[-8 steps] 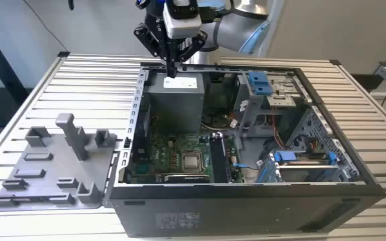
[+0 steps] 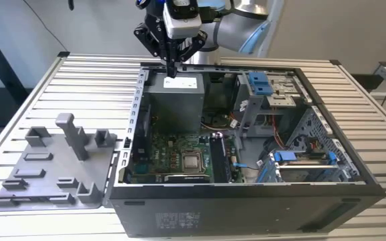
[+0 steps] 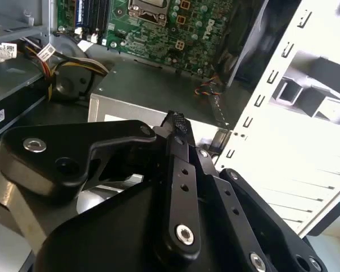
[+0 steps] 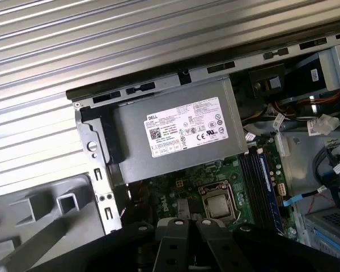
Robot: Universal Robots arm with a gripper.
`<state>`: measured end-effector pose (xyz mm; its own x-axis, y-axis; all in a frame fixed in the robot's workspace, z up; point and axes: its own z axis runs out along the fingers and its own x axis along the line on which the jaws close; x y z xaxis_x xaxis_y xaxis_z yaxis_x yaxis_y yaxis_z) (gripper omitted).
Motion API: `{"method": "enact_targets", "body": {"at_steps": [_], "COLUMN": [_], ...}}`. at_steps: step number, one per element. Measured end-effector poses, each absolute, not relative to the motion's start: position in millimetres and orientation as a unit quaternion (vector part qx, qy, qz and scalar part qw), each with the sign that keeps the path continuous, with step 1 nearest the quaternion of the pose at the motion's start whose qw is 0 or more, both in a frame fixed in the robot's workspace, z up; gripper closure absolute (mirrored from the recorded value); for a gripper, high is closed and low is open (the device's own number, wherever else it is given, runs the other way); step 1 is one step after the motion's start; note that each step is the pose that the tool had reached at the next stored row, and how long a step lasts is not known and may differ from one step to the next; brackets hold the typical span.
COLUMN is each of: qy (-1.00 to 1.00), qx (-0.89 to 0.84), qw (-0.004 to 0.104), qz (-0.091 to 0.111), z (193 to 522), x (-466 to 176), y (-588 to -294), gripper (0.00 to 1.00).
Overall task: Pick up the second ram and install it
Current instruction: 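Reach for the second ram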
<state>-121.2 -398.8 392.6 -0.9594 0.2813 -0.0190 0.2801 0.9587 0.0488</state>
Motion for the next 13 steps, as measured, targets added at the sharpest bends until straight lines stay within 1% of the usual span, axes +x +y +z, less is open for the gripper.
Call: {"method": "enact_targets", "body": {"at_steps": [13], "qy": [0.992], "qx": [0.121], "qw": [0.012], "qz": [0.023], "z": [392.5], "x": [-126.6], "y": [-398.6], "gripper": [0.89]}}
